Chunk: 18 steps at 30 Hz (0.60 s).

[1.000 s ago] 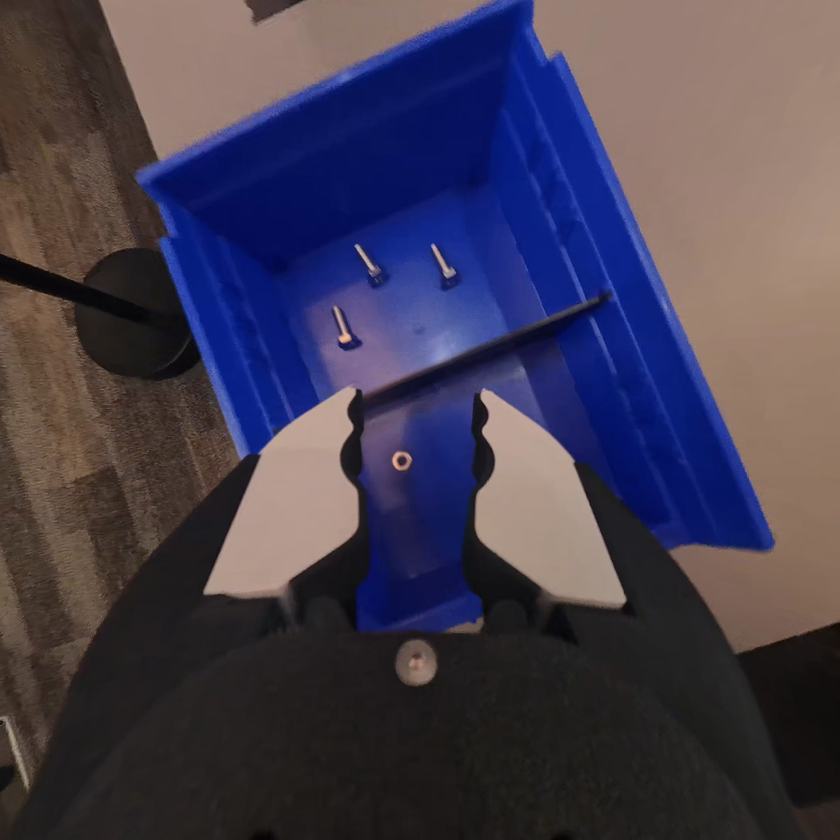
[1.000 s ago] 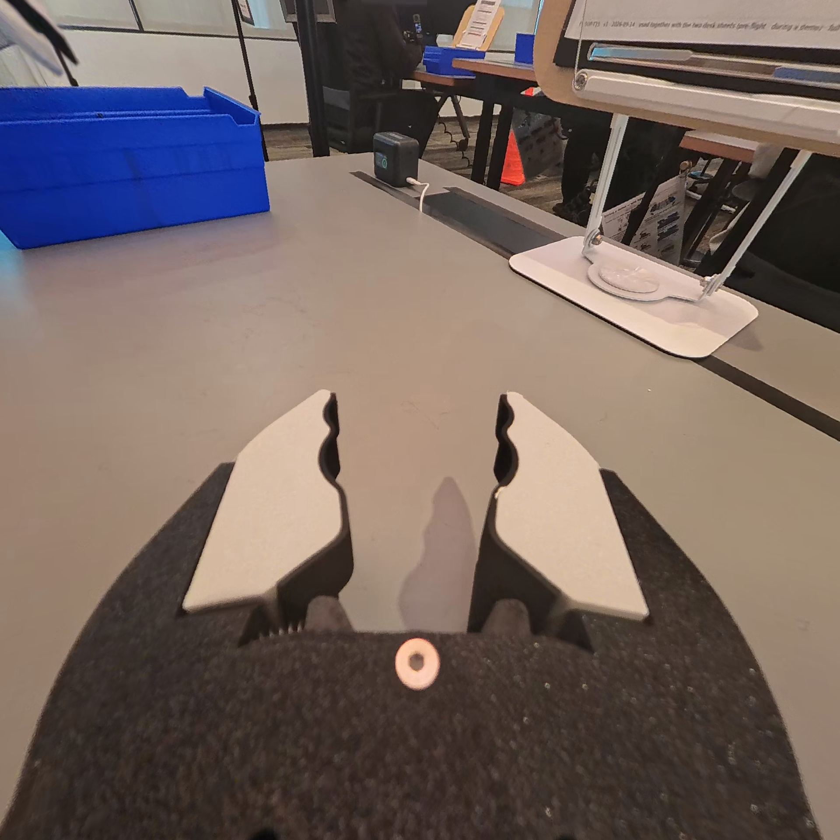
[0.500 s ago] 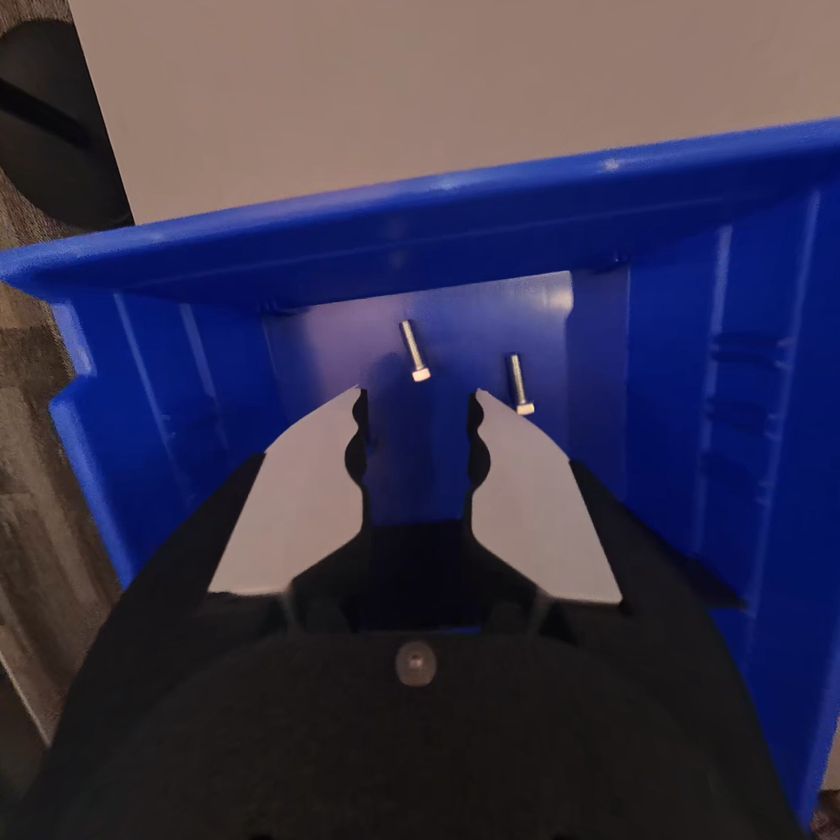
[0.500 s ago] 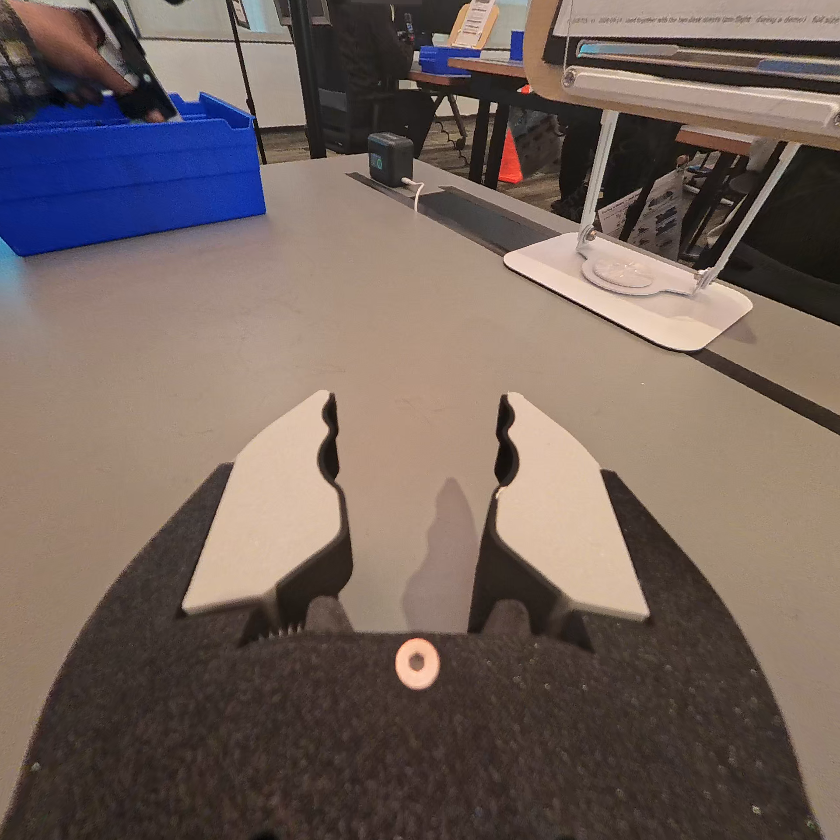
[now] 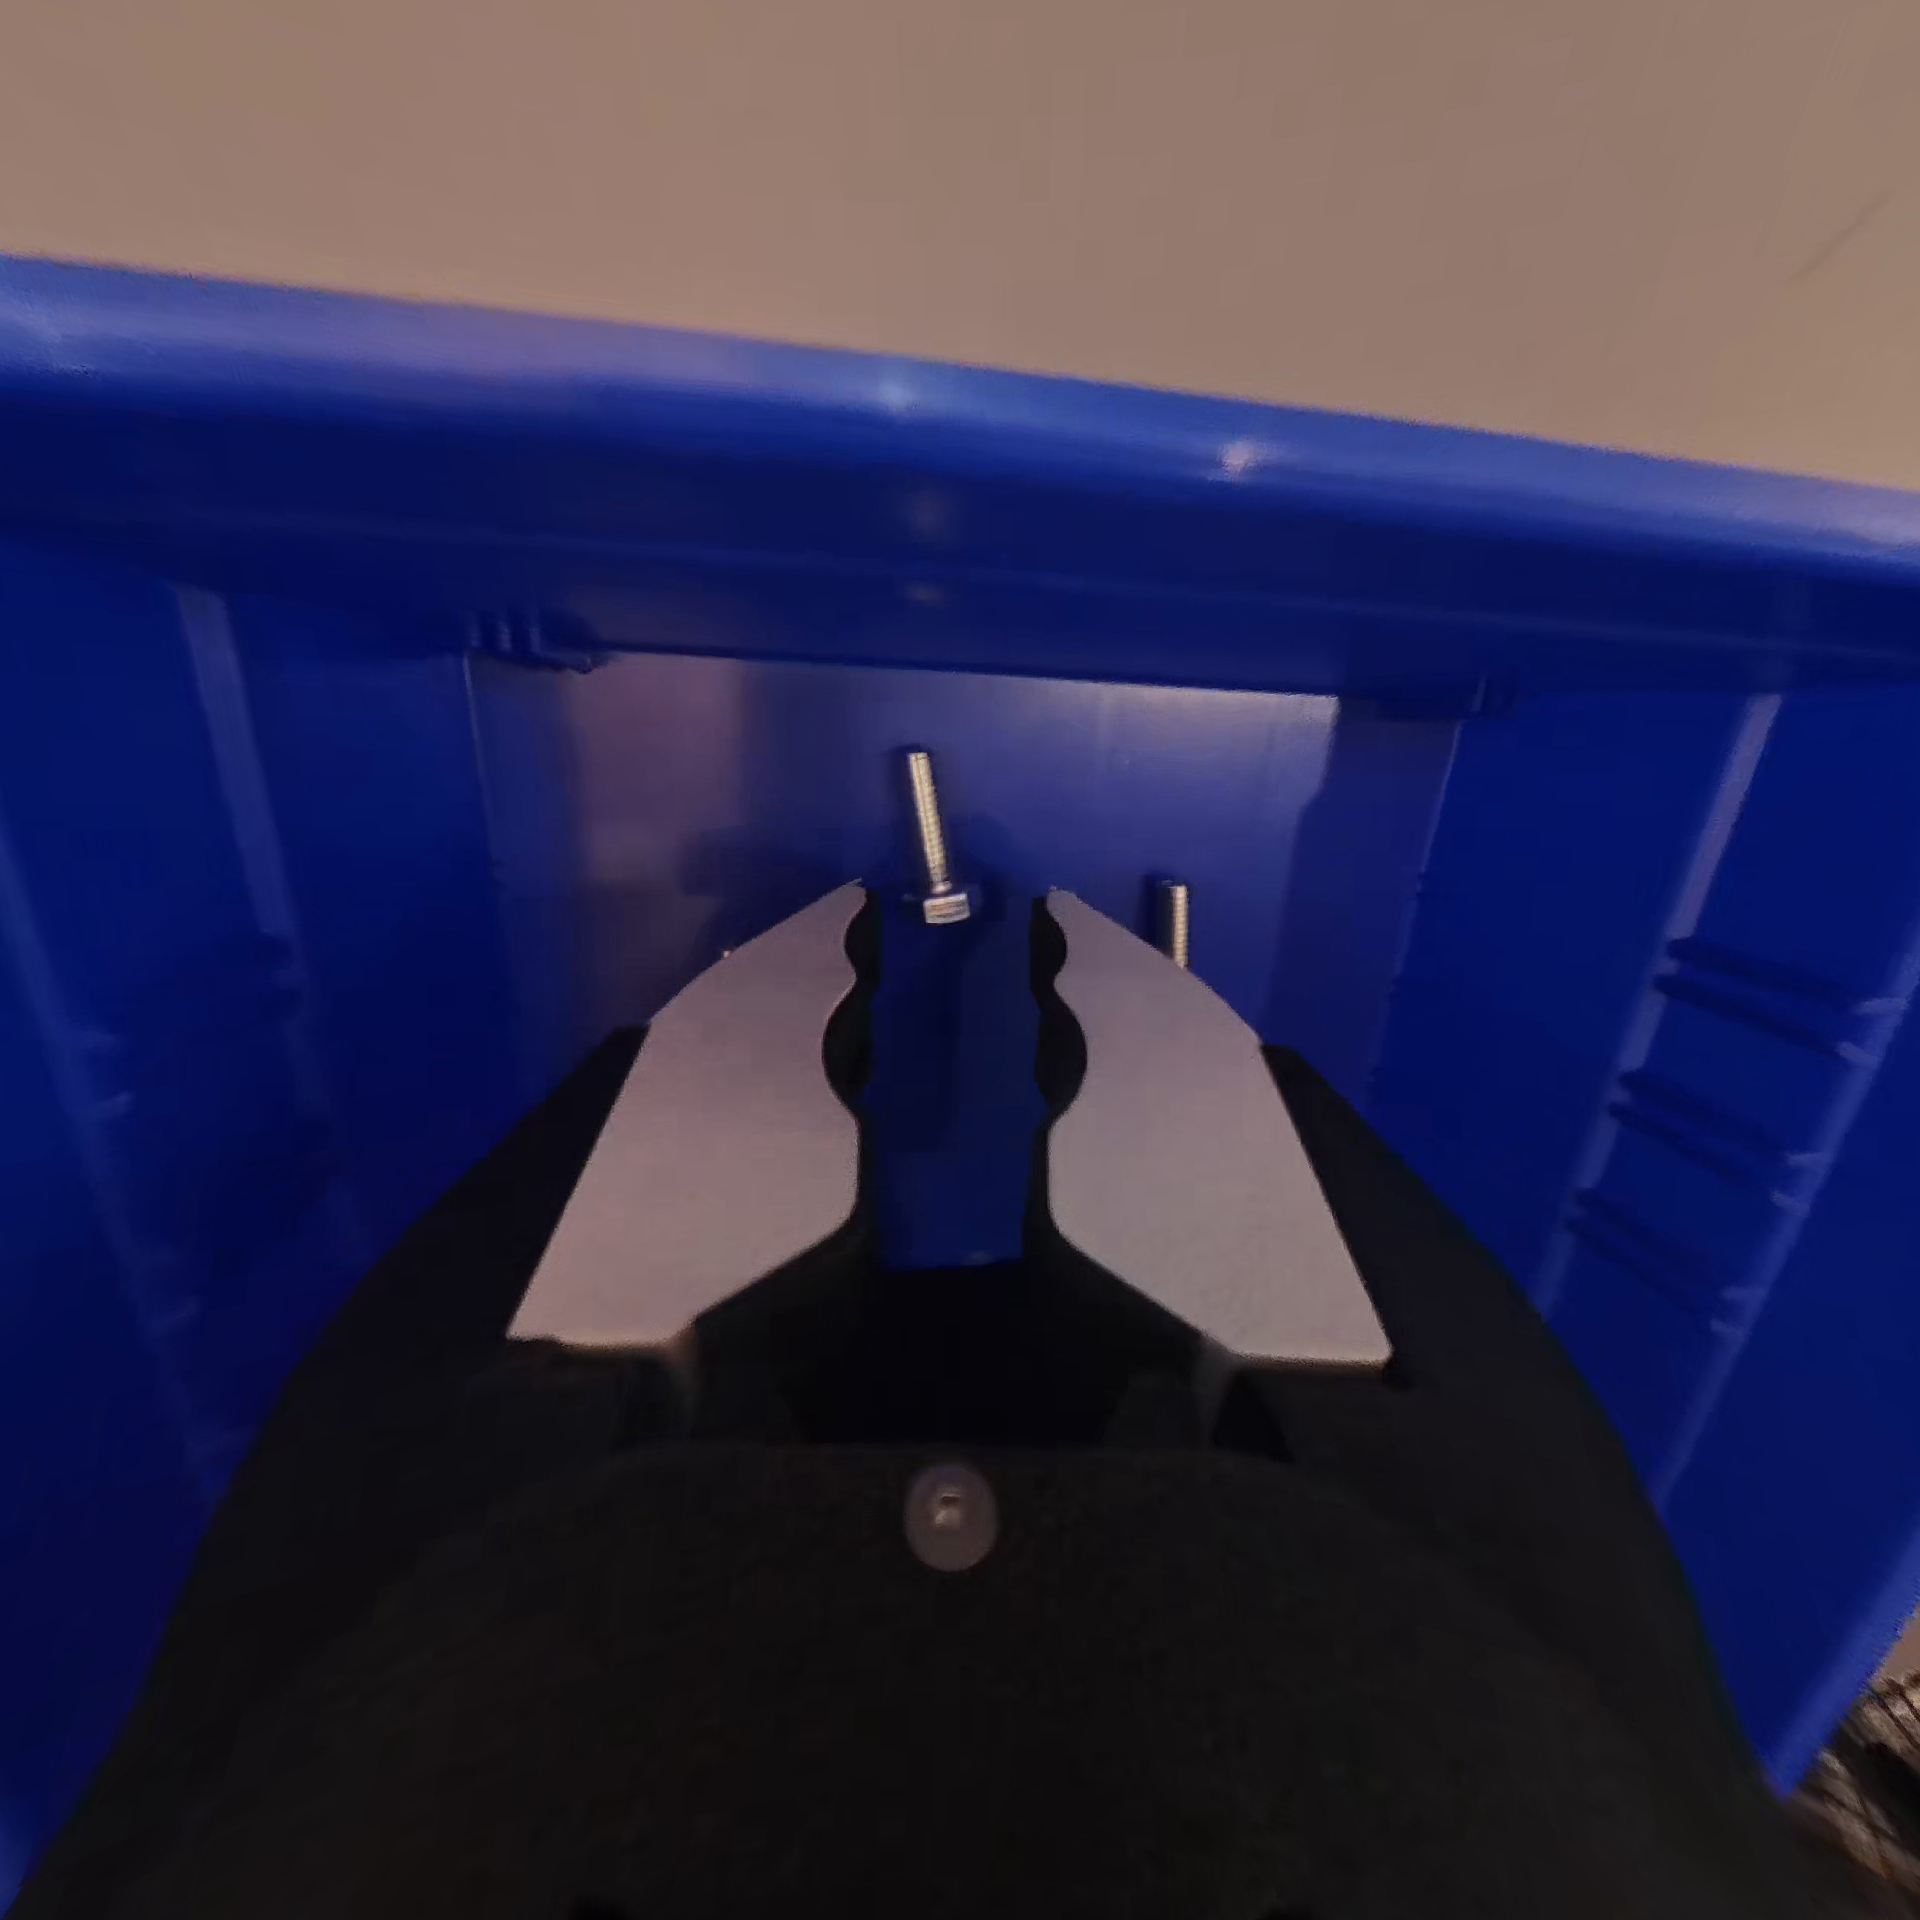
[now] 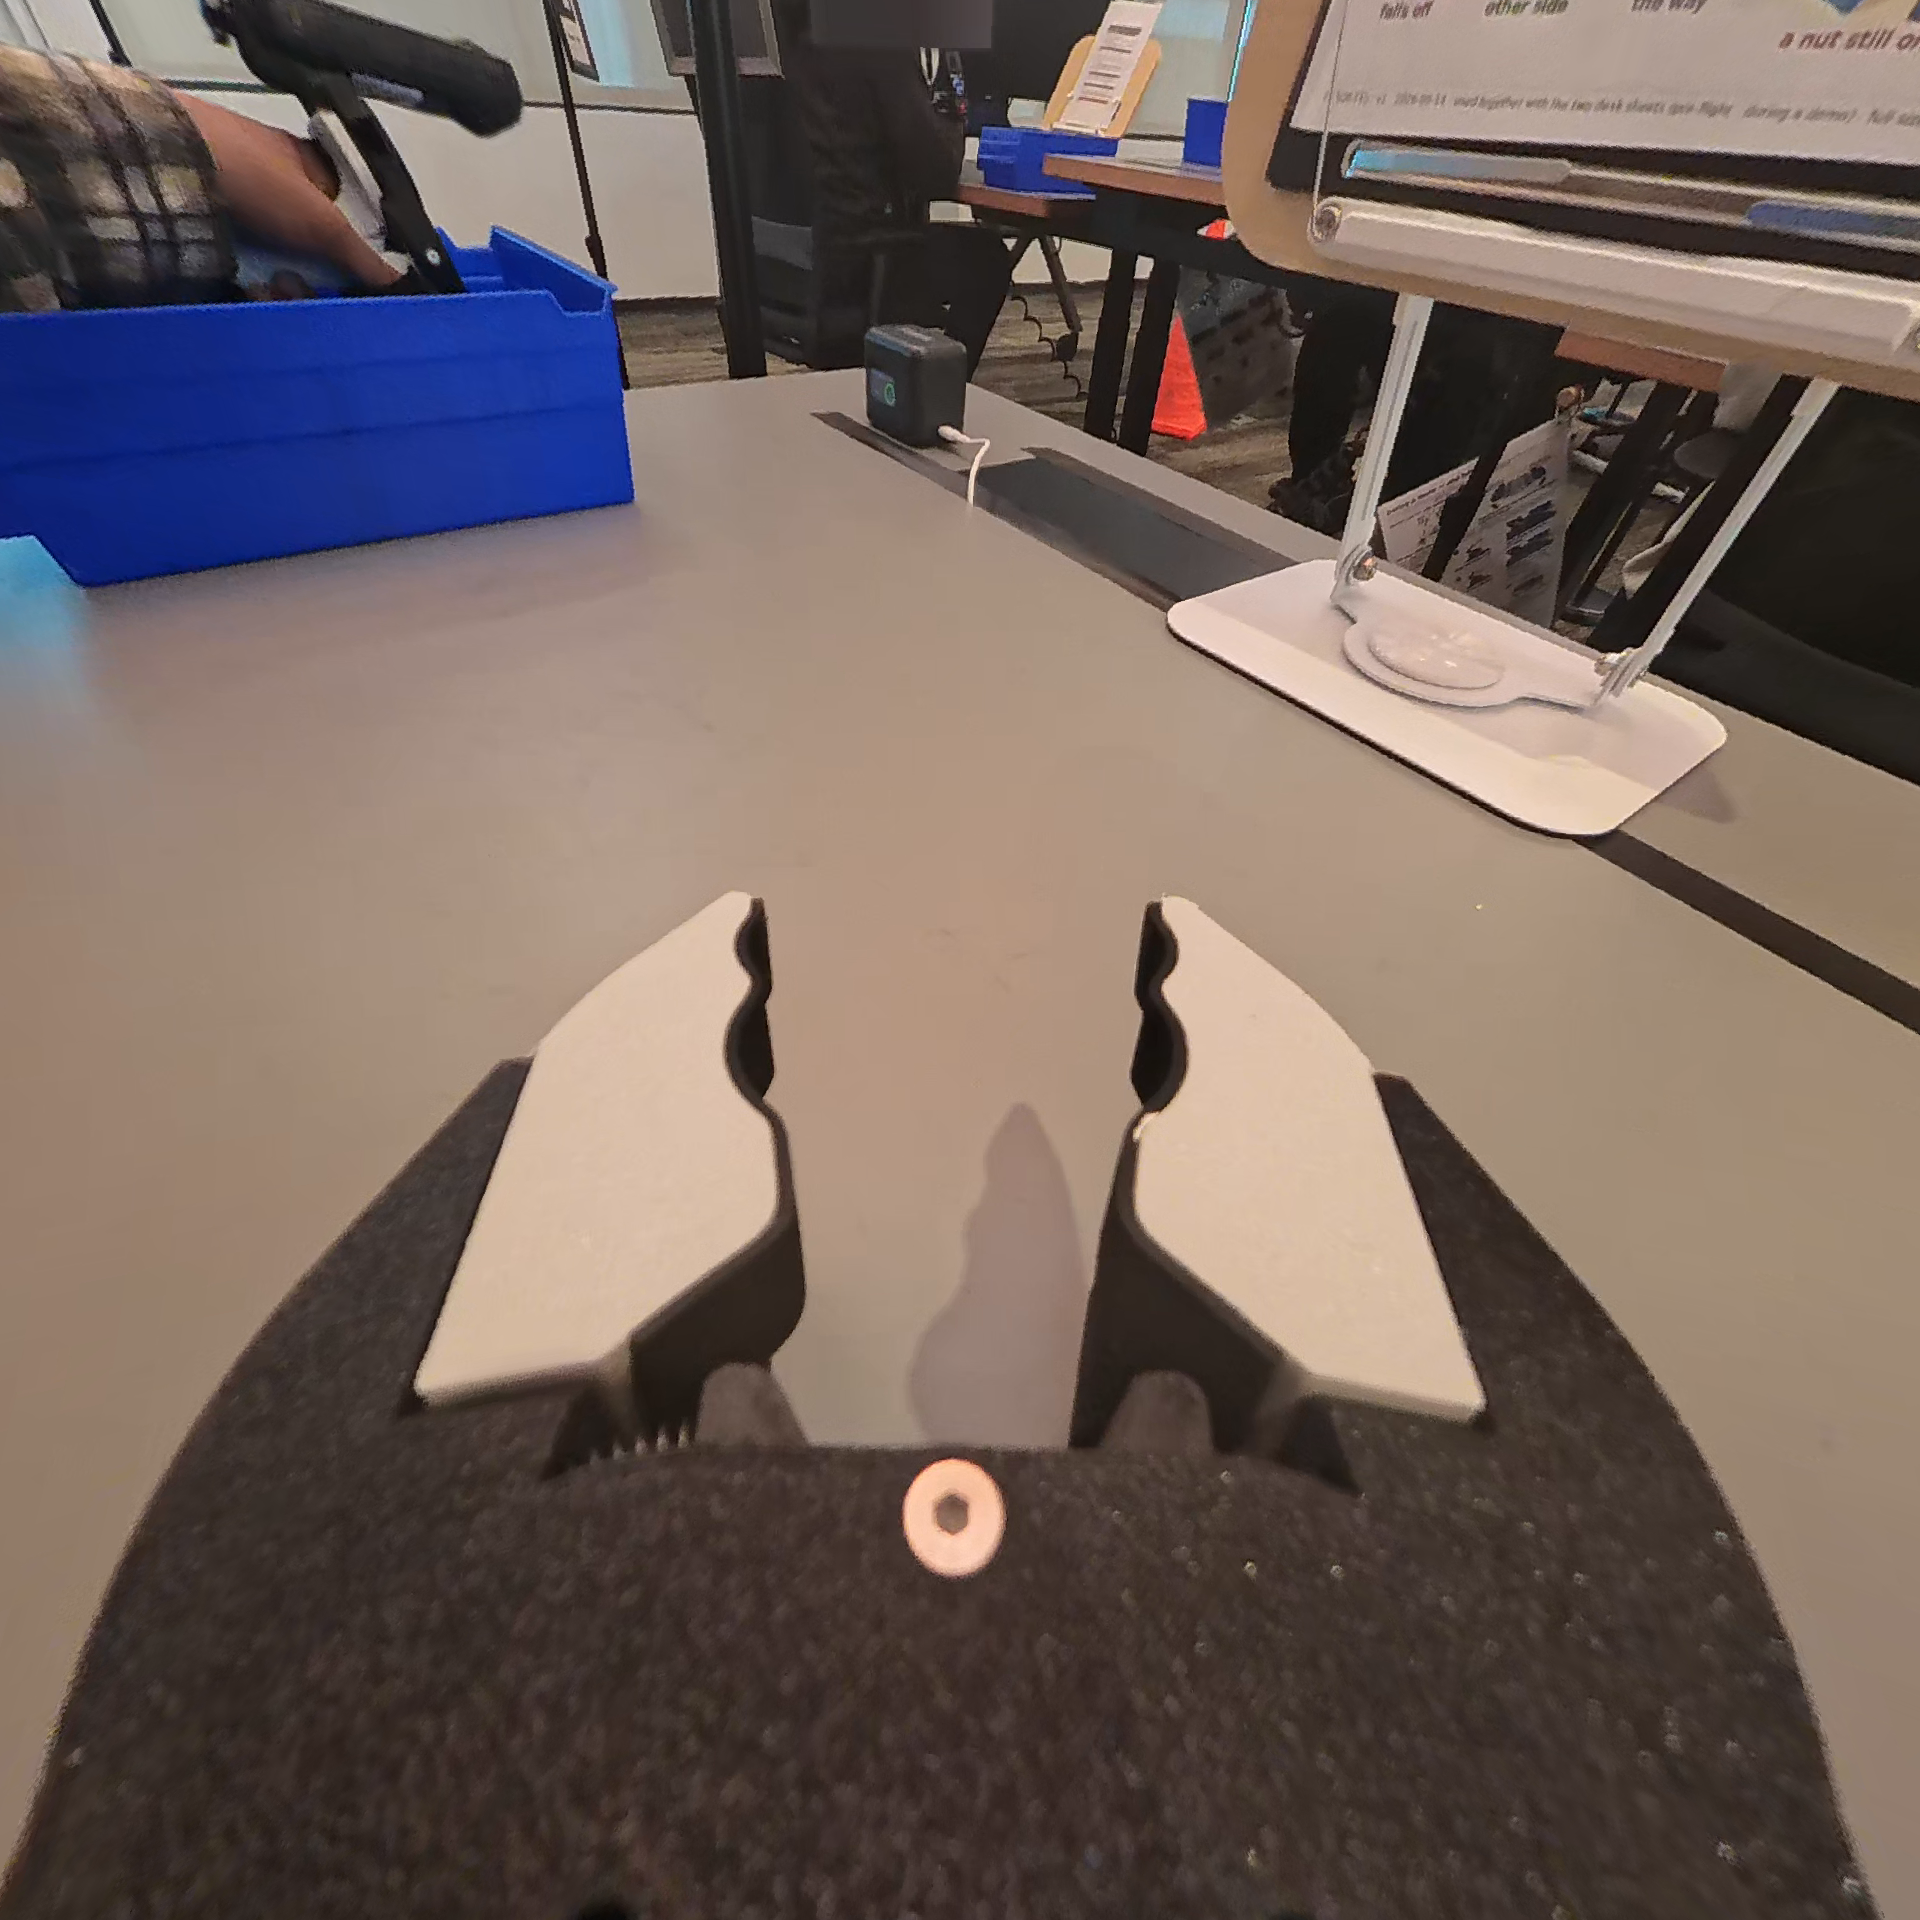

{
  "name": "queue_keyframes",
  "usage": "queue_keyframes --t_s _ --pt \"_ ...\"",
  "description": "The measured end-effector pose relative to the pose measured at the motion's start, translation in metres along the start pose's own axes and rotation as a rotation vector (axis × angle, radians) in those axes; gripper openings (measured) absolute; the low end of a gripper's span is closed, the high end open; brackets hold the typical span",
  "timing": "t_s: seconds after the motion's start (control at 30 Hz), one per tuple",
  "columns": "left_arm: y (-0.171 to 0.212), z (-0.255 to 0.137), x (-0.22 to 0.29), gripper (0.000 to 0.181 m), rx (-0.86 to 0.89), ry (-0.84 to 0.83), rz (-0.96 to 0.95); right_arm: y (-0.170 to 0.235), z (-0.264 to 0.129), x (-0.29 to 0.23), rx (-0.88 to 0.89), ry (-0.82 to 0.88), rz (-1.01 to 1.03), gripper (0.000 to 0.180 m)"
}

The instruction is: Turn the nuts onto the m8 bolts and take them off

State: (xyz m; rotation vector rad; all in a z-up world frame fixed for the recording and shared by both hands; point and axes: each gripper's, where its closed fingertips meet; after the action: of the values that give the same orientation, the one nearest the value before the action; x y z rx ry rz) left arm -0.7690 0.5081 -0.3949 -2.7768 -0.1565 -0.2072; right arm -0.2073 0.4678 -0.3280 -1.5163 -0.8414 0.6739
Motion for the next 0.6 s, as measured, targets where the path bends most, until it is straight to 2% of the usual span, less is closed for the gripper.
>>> queue_keyframes --t_s 0.6 --pt "0.0044 0.005 -0.0058 0.023 -0.072 -0.029 -0.042 -0.0021 -0.0009 0.0007 0.007 0.003 -0.001 0.067"
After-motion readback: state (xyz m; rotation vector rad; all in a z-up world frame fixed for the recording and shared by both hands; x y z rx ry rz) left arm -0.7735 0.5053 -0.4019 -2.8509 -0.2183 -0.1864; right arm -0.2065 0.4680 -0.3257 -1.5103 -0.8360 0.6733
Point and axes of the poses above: each gripper's, where its closed fingertips meet, z out along the fingers, y out of its underside, x = y × z across the jaws, and after that the axes turned 7 degrees about x, right-handed
